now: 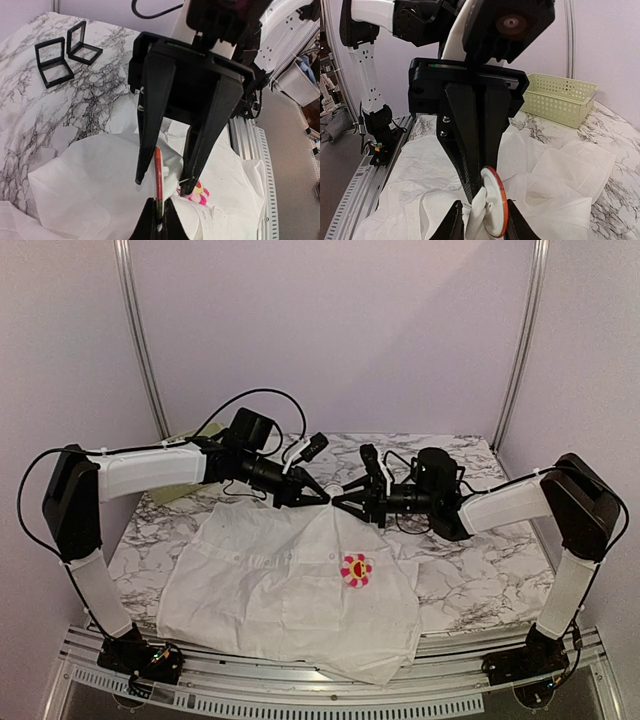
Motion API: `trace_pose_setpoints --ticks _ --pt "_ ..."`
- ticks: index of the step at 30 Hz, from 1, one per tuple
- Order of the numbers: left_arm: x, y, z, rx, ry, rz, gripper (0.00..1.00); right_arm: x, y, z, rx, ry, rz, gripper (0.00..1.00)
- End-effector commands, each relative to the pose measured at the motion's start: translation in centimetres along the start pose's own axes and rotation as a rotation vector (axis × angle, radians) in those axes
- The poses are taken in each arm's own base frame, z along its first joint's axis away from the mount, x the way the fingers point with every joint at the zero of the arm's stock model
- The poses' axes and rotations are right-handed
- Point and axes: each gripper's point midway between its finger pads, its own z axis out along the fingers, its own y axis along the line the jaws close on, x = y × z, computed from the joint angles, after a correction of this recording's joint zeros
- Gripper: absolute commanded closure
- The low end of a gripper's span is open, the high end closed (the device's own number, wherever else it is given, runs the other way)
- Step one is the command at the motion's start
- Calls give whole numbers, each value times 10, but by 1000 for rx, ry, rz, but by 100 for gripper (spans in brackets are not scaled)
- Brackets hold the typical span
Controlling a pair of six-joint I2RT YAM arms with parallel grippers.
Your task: Pin the brooch onto the clothing
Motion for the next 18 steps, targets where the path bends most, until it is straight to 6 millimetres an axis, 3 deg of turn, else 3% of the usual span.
trace_pose_setpoints --ticks 1,18 --pt "-16 -11 -5 8 -44 63 100 3 -3 5 -22 -3 11 77" --pt "-18 -17 -4 -15 -46 142 100 3 -20 6 9 1 94 84"
